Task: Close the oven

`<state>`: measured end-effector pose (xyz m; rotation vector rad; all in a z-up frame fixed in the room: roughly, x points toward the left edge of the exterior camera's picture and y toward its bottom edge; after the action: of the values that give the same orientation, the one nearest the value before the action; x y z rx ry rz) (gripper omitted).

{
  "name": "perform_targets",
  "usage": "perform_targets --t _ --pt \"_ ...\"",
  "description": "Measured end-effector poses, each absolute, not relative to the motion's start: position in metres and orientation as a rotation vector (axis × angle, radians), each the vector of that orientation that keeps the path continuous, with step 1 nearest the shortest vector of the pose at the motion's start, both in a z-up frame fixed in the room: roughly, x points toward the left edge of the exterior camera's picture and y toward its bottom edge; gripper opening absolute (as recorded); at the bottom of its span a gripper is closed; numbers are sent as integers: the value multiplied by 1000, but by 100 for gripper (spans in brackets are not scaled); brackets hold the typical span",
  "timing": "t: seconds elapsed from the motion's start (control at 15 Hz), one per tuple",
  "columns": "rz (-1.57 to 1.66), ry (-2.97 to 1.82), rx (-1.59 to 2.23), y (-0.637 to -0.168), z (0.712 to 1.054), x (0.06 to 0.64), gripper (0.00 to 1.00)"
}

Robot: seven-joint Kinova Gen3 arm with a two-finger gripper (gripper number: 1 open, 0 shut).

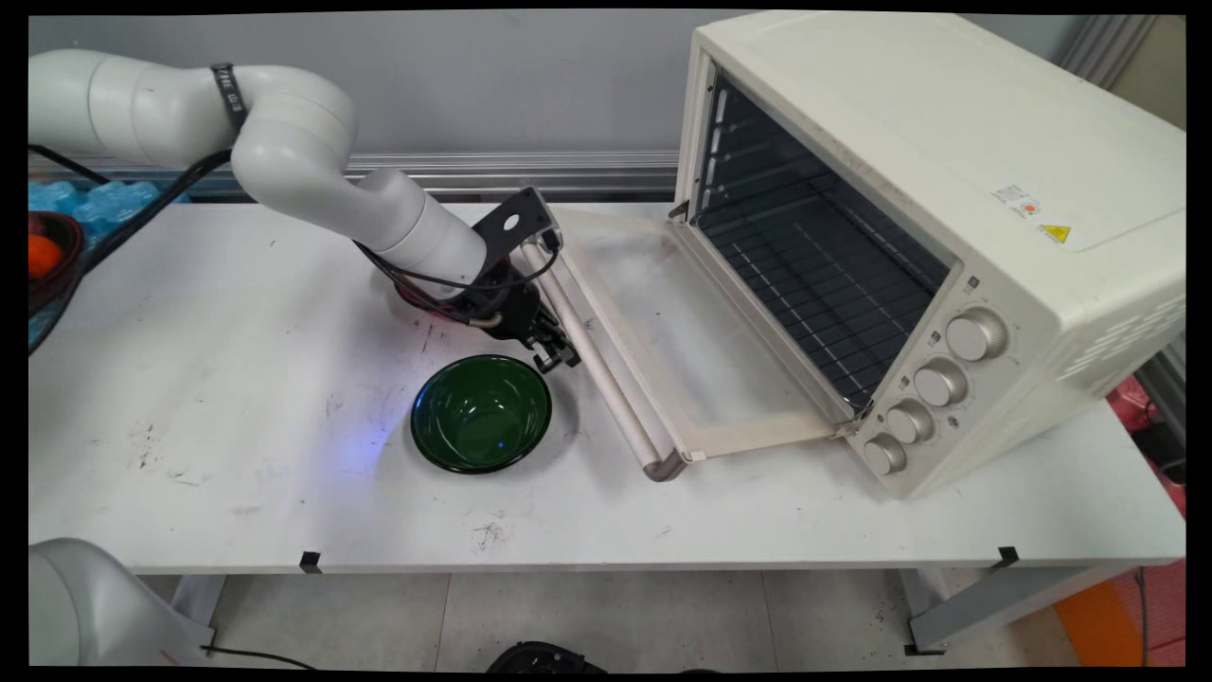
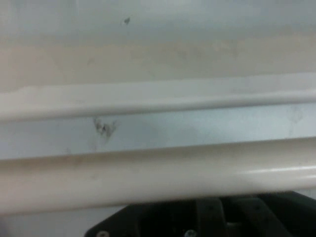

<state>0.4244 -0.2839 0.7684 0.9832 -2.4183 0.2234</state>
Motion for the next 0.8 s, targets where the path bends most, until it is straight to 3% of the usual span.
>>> perform_targets --t 0.8 --pt "297 -2339 916 -296 784 413 0"
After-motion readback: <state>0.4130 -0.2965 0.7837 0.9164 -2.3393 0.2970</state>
